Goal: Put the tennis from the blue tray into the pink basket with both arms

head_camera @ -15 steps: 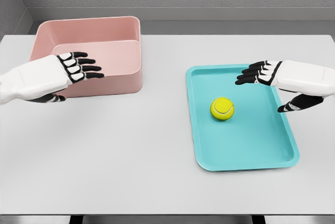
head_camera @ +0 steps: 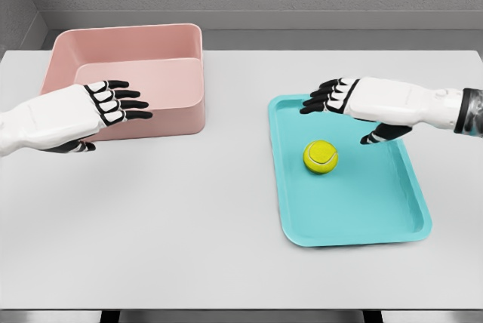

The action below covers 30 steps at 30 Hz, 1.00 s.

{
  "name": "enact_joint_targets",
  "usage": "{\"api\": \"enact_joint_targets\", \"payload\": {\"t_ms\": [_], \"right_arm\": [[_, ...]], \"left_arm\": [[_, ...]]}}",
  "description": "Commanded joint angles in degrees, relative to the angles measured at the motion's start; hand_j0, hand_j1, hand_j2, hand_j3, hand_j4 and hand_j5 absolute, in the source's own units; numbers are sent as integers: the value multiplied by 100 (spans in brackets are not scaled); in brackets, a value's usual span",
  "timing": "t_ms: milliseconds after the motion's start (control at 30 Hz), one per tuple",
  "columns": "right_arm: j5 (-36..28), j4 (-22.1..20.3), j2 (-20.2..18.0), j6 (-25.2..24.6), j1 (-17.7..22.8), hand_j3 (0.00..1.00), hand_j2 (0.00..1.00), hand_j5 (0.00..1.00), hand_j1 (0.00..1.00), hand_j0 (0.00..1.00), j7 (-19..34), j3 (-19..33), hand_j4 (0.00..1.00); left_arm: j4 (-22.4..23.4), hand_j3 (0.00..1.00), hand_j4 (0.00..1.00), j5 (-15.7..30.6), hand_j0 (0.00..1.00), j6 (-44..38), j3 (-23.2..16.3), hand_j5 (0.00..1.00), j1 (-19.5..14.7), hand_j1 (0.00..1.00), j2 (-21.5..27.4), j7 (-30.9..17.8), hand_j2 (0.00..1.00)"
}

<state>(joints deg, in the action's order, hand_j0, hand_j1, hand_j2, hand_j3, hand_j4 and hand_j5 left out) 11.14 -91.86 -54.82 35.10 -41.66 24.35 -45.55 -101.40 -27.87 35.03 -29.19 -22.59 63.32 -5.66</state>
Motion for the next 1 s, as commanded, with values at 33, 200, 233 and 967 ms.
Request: {"api": "enact_joint_targets", "payload": {"t_ms": [33,200,233,967], "right_arm": [[257,414,384,-10,-105,100,100,100,100,100,289,-270,100],[609,573,490,-10,-264,100,100,100,100,100,272,-447,100],[705,582,490,-10,-264,100,100,100,100,100,263,-420,100],[802,898,762,-10,-202,94,94,94,94,94,290,-772,94]], "left_arm": [[-2,100,100,36,100,-3,1,100,0,100,13,3,100],[-2,100,100,28,100,-3,-7,100,18,100,13,3,100],[-2,100,100,28,100,-3,-7,100,26,100,13,3,100],[-55,100,100,19,100,-3,-7,100,150,100,48,3,100]]}}
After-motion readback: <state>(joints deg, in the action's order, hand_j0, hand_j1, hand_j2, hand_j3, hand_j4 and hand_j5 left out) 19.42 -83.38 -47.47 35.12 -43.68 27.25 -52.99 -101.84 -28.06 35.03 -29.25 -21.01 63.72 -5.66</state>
